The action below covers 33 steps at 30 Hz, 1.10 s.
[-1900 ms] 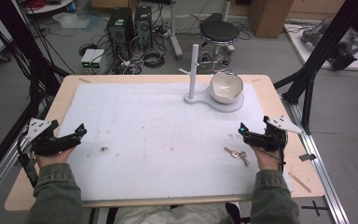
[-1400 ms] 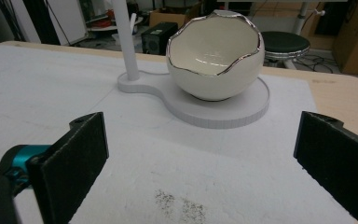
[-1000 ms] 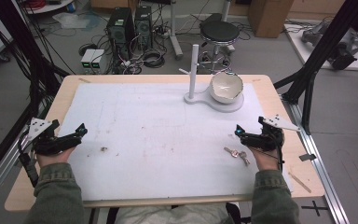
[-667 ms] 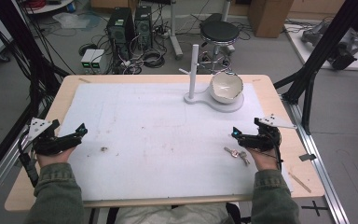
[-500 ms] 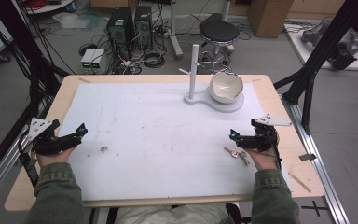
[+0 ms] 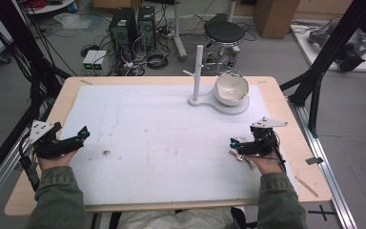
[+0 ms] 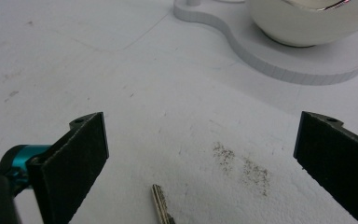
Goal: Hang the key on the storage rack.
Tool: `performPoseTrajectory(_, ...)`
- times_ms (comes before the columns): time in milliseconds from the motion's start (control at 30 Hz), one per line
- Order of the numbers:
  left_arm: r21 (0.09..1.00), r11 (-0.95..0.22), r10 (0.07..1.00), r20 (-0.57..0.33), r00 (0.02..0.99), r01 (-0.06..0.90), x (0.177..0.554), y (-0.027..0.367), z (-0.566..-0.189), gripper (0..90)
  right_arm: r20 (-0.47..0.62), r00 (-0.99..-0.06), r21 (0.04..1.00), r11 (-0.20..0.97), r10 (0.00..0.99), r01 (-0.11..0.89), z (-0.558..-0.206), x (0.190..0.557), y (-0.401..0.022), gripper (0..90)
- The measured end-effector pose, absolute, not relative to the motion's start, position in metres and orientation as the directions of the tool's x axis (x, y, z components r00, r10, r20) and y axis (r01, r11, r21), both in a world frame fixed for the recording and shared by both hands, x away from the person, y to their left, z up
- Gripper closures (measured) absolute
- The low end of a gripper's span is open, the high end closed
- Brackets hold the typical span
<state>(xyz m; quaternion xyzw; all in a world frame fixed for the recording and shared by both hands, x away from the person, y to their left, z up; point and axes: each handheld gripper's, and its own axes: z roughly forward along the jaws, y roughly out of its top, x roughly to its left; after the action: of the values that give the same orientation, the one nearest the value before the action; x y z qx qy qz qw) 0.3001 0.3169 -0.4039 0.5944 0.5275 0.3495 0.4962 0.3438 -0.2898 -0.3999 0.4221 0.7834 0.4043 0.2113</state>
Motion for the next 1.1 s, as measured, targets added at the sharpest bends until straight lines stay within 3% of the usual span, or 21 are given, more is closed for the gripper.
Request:
performPoseTrajectory(833,0.955,0.038,0.972,-0.103,0.21,0.293,0.302,0.315,-0.405,1.7,-0.016,-0.661,0.621,0.526,0.75,0.581,-0.417,0.352,-0.27,2.0)
performPoseTrajectory(1033,0.954,0.032,0.973,-0.098,0.209,0.298,0.303,0.315,-0.406,1.7,-0.04,-0.679,0.582,0.57,0.733,0.58,-0.417,0.352,-0.269,5.9)
performPoseTrajectory(1100,0.953,0.035,0.973,-0.101,0.206,0.3,0.303,0.315,-0.406,1.7,-0.04,-0.687,0.564,0.584,0.726,0.584,-0.416,0.353,-0.269,12.7)
